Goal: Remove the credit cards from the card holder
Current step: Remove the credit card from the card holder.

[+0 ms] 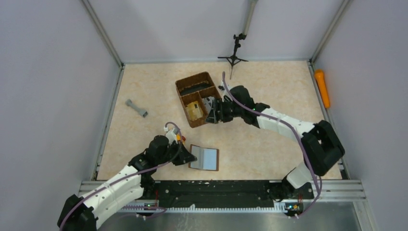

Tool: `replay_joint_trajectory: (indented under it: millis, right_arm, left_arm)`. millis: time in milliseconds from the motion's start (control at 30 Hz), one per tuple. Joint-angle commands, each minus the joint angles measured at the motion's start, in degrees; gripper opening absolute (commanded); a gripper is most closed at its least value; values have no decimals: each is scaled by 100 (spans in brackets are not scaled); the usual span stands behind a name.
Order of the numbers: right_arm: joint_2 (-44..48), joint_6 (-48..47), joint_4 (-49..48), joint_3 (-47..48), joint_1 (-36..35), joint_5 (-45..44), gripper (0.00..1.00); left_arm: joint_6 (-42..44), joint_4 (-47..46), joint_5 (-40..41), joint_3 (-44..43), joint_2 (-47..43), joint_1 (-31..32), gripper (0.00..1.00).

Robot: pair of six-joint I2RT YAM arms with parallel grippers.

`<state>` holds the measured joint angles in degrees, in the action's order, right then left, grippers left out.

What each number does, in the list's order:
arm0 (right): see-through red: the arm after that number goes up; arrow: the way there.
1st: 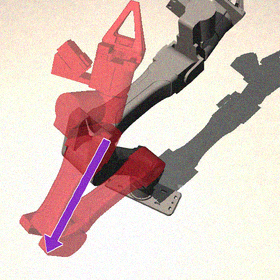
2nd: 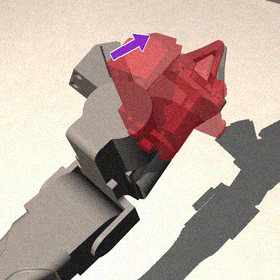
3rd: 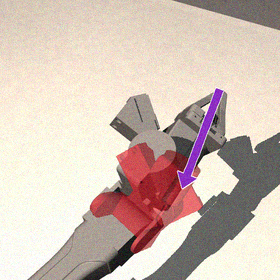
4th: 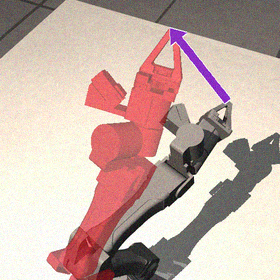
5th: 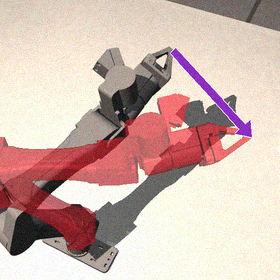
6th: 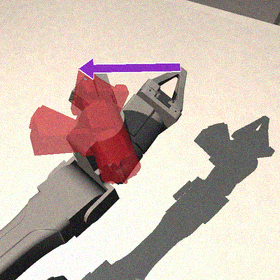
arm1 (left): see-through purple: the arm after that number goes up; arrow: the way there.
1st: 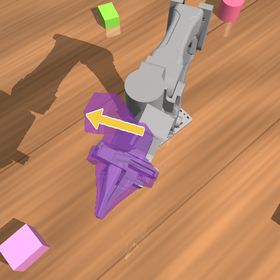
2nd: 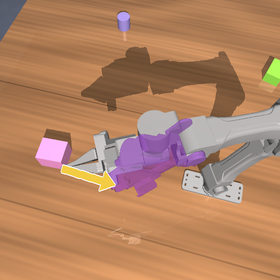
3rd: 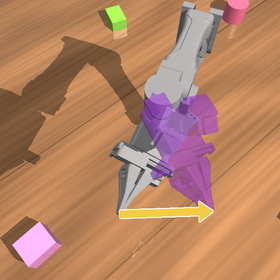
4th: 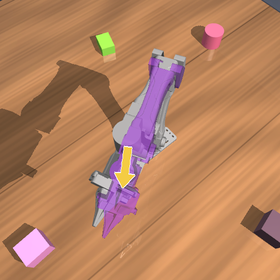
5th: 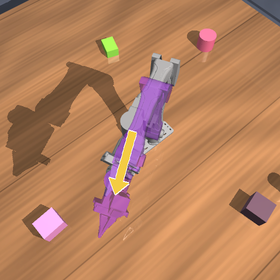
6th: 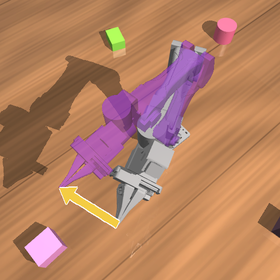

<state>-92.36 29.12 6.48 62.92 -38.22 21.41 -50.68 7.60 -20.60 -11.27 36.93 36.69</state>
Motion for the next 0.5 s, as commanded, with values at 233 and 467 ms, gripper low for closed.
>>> replay_joint_trajectory:
  millis: [233, 467]
  right_arm:
    - [2602, -2, -1164, -2334, -1018, -727, 91]
    - [4077, 941, -1515, -3636, -870, -1438, 99]
  left_arm:
    - [-680, -1825, -561, -69, 315, -19, 6]
    - [-947, -2209, -677, 24, 329, -19, 5]
